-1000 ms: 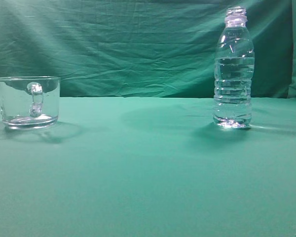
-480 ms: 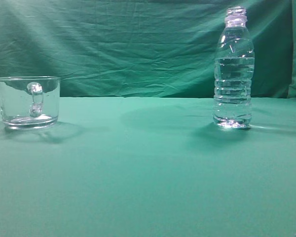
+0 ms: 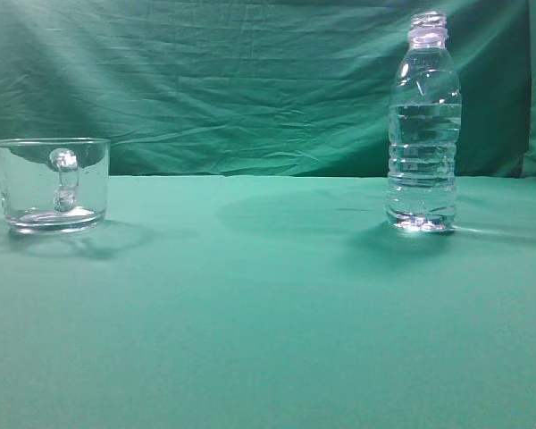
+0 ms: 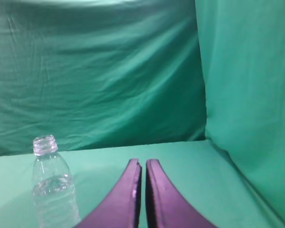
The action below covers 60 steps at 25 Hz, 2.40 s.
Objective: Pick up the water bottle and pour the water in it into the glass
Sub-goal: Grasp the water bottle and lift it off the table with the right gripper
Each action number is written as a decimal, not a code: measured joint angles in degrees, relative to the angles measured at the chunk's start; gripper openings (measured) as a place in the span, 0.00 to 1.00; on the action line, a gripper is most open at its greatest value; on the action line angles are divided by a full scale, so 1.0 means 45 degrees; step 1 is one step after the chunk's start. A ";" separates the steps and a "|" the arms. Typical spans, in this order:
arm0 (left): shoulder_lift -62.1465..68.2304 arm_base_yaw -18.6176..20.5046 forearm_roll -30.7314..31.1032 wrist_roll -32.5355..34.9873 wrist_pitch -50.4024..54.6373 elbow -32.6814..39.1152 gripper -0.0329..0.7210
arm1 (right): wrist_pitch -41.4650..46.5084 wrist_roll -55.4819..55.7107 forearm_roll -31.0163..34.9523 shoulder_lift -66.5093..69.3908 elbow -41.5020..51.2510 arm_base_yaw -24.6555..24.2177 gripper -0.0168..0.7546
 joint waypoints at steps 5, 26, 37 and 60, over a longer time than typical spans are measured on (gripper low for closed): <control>0.0000 0.0000 0.0000 0.0000 0.0000 0.0000 0.04 | 0.0001 0.0024 0.0071 0.0036 -0.0151 0.0000 0.02; 0.0000 0.0000 0.0000 0.0000 0.0000 0.0000 0.04 | -0.1262 -0.0225 -0.1877 0.9351 -0.3410 0.2620 0.02; 0.0000 0.0000 0.0000 0.0000 0.0000 0.0000 0.04 | -0.6145 -0.0334 -0.3208 1.4717 -0.3958 0.3870 0.48; 0.0000 0.0000 0.0000 0.0000 0.0000 0.0000 0.04 | -1.1594 0.1630 -0.3181 2.2130 -0.5814 0.3878 0.89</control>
